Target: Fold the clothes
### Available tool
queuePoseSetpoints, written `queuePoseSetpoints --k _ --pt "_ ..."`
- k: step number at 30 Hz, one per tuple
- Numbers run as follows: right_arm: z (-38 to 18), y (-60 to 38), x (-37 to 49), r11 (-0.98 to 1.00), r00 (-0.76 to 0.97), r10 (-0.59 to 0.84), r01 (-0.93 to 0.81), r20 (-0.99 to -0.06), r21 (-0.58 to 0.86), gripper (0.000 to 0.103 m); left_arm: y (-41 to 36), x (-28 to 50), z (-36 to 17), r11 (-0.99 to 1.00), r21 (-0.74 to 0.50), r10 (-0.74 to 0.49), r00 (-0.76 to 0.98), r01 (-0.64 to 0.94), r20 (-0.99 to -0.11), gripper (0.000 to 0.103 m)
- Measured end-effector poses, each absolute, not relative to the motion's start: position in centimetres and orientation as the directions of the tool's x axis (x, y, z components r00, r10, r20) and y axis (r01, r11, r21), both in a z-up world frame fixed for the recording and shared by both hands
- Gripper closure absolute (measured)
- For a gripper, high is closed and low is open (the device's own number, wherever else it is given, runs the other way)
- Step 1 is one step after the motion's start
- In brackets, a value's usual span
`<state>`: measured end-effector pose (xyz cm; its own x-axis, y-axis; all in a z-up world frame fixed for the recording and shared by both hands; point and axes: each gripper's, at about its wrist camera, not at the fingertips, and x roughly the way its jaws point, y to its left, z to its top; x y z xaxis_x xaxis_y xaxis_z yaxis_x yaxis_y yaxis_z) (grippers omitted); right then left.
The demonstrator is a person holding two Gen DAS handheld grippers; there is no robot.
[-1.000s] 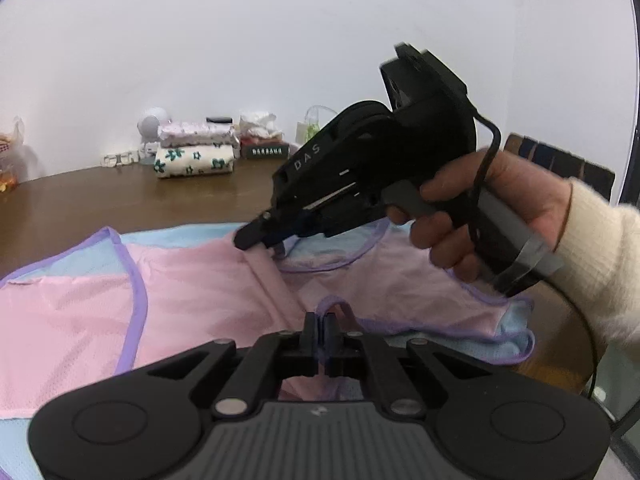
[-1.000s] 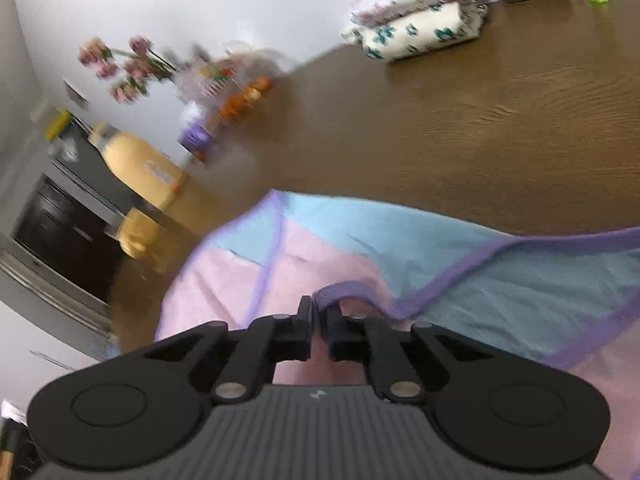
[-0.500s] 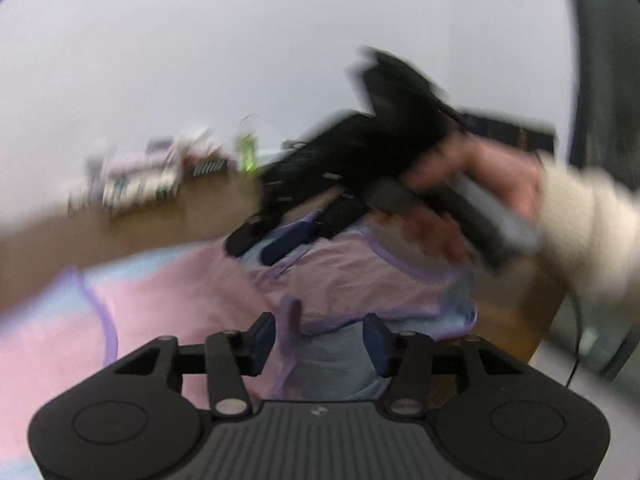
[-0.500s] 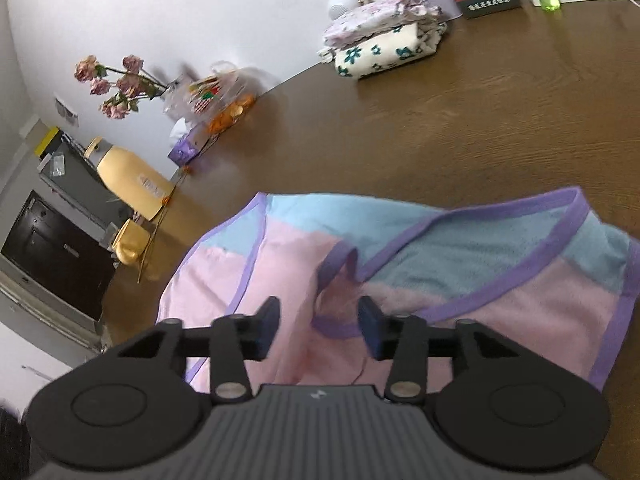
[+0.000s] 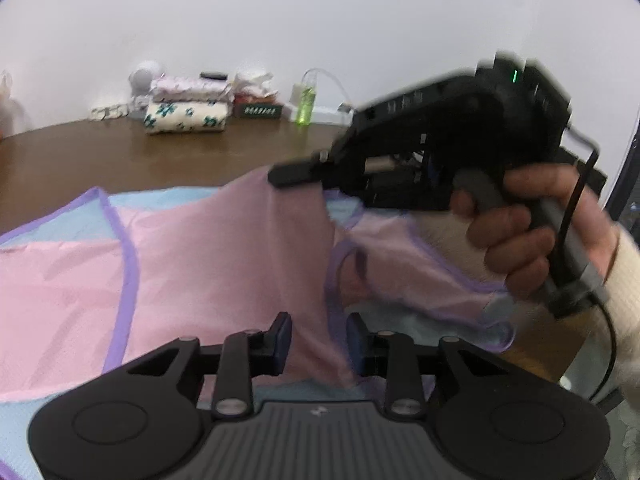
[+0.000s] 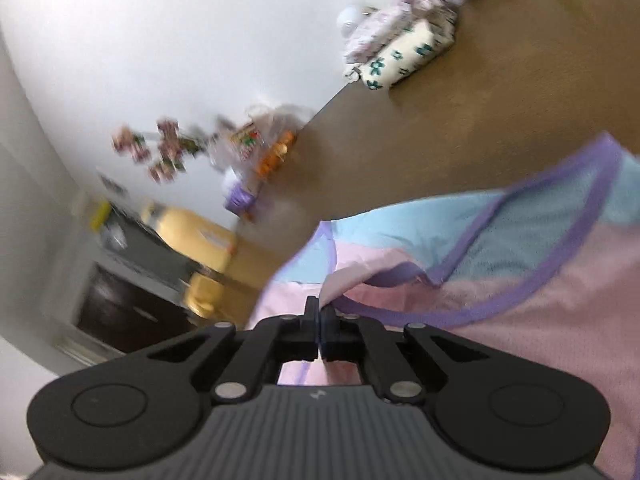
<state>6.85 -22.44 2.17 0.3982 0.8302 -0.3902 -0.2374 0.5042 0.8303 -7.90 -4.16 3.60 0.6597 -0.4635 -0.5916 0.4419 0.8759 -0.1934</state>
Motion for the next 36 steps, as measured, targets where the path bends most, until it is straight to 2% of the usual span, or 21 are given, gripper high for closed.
queuePoseSetpoints --k 1,2,6,8,9,10,15,17,20,21,22,24,26,27,28,30,31,36 --pt "1.8 -22.8 6.9 0.493 0.4 0.833 -0.22 -0.383 0.842 0.102 -4.2 -8.0 3.9 0.871 -0.211 -0.479 0.666 0.444 -0.572 0.062" --pt "1.4 -23.2 6.9 0.481 0.402 0.835 -0.203 -0.376 0.853 0.102 -4.3 -7.7 4.2 0.869 -0.233 -0.487 0.674 0.436 -0.556 0.059" --pt "1.7 -22.8 6.9 0.5 0.396 0.831 -0.221 -0.391 0.837 0.102 -5.0 -5.7 4.9 0.889 -0.274 -0.457 0.698 0.366 -0.551 0.059" --pt "2.1 -22.4 7.0 0.519 0.395 0.825 -0.249 -0.404 0.818 0.102 -5.5 -4.4 4.5 0.913 -0.263 -0.407 0.7 0.311 -0.587 0.073" --pt "2.2 -22.4 7.0 0.522 0.397 0.824 -0.254 -0.404 0.815 0.102 -5.6 -3.9 4.1 0.917 -0.26 -0.398 0.682 0.301 -0.613 0.092" --pt "2.2 -22.4 7.0 0.525 0.4 0.822 -0.258 -0.405 0.811 0.102 -5.6 -3.9 3.8 0.918 -0.255 -0.395 0.665 0.303 -0.634 0.097" --pt "2.6 -22.4 7.2 0.538 0.411 0.815 -0.281 -0.407 0.795 0.102 -6.6 -7.3 3.6 0.899 -0.157 -0.405 0.642 0.408 -0.651 0.095" --pt "2.8 -22.4 7.3 0.544 0.416 0.813 -0.29 -0.408 0.788 0.102 -7.0 -8.5 3.7 0.872 -0.16 -0.443 0.605 0.463 -0.662 0.095" --pt "2.9 -22.6 7.2 0.546 0.415 0.813 -0.299 -0.408 0.783 0.102 -6.5 -8.7 4.2 0.875 -0.16 -0.442 0.621 0.456 -0.647 0.093" --pt "3.0 -22.6 7.0 0.544 0.412 0.815 -0.301 -0.408 0.783 0.102 -6.1 -8.6 4.4 0.883 -0.163 -0.435 0.638 0.44 -0.636 0.086" --pt "3.0 -22.7 6.9 0.543 0.409 0.816 -0.302 -0.408 0.784 0.102 -5.9 -8.0 4.7 0.899 -0.158 -0.411 0.663 0.408 -0.626 0.073" --pt "3.0 -22.9 6.7 0.542 0.403 0.818 -0.304 -0.41 0.784 0.102 -5.4 -6.8 4.7 0.924 -0.164 -0.371 0.701 0.346 -0.609 0.066" --pt "3.0 -23.2 6.7 0.547 0.401 0.815 -0.299 -0.417 0.782 0.102 -5.2 -5.5 4.6 0.925 -0.197 -0.376 0.703 0.326 -0.604 0.066" --pt "3.0 -23.3 6.7 0.548 0.401 0.815 -0.297 -0.419 0.782 0.102 -5.1 -4.9 4.3 0.921 -0.225 -0.387 0.695 0.318 -0.606 0.067" --pt "3.0 -23.3 6.7 0.548 0.402 0.814 -0.296 -0.418 0.782 0.101 -5.1 -4.4 4.1 0.919 -0.246 -0.394 0.68 0.309 -0.618 0.076" --pt "3.1 -23.4 6.7 0.547 0.406 0.814 -0.299 -0.415 0.782 0.101 -5.1 -3.8 3.6 0.91 -0.28 -0.413 0.642 0.304 -0.645 0.101" --pt "3.1 -23.4 6.8 0.546 0.409 0.815 -0.301 -0.412 0.782 0.101 -5.3 -4.1 3.4 0.909 -0.277 -0.415 0.628 0.311 -0.658 0.098" --pt "3.0 -23.0 7.1 0.532 0.405 0.824 -0.31 -0.397 0.788 0.102 -6.6 -6.9 3.4 0.919 -0.17 -0.377 0.674 0.355 -0.635 0.099"
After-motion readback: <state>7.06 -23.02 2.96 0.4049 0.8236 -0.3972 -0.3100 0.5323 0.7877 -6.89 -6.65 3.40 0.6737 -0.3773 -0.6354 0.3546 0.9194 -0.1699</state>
